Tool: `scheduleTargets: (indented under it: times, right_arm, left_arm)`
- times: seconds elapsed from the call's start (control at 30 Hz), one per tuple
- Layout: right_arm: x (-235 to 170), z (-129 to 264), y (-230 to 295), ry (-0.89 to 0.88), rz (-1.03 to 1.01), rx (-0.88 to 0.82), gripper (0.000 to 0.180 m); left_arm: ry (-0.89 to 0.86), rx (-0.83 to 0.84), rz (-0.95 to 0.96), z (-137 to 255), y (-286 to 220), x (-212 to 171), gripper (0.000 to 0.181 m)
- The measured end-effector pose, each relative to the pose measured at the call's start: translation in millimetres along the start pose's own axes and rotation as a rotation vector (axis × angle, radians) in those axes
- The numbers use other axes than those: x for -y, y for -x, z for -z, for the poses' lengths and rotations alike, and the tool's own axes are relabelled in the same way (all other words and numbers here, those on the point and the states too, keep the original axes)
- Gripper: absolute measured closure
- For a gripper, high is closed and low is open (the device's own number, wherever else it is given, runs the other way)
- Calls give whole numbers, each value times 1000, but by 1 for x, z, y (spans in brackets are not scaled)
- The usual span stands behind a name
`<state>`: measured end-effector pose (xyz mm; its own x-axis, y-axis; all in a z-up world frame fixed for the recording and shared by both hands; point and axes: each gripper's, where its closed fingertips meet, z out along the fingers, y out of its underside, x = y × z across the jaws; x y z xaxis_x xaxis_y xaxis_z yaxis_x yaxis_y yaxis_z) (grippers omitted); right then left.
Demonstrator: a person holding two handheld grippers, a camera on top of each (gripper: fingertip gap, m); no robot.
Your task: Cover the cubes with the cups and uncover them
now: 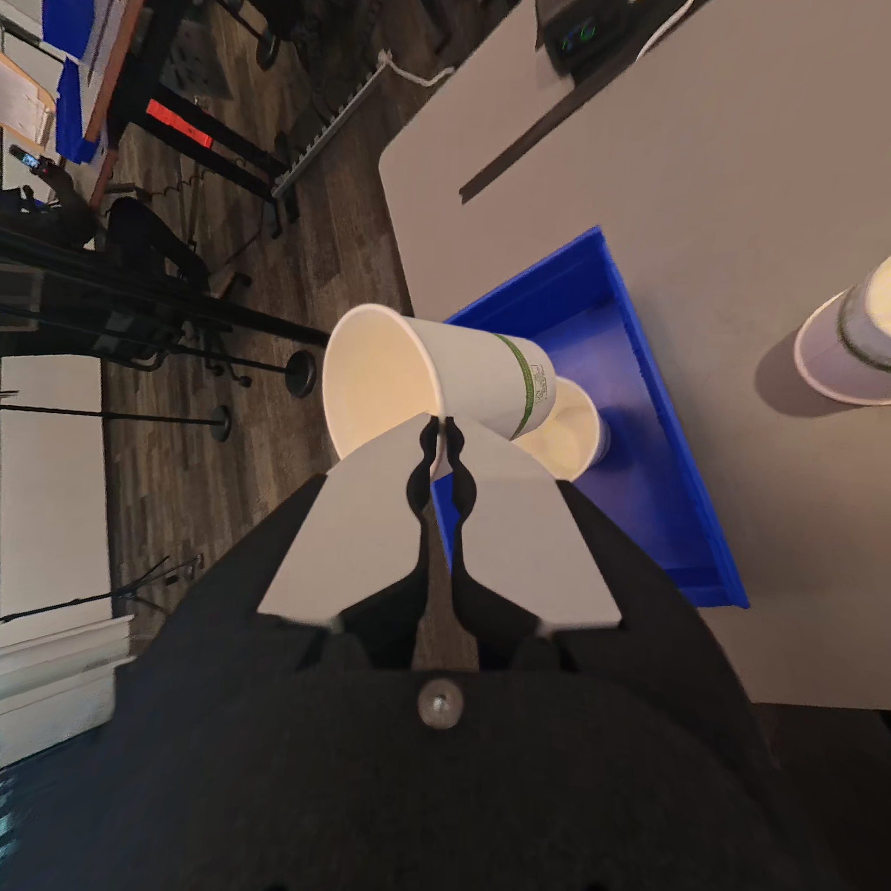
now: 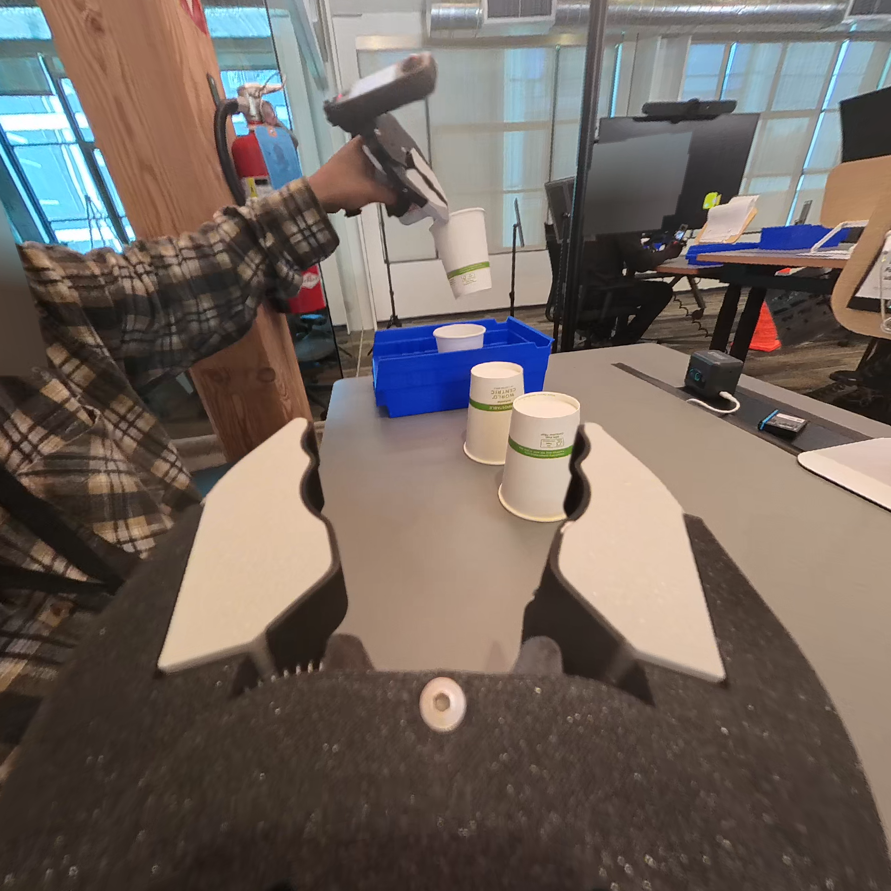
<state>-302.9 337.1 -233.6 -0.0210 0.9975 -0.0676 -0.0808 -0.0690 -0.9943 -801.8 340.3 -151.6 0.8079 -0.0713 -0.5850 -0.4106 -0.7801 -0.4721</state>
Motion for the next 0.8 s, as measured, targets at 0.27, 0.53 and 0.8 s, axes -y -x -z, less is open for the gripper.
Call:
scheduleTargets:
  times: [0.27, 0.53, 0.8]
  right_arm:
    - [17, -1, -4, -126, -20, -102, 58]
    - [22, -5, -13, -195, -18, -215, 50]
    - [0, -24, -23, -184, -59, -227, 47]
  left_arm:
    - [-355, -262, 154, 47, -39, 61, 178]
    - [-723, -703, 251, 91, -163, 132, 179]
    - [-952, -1234, 461, 136, -283, 161, 179]
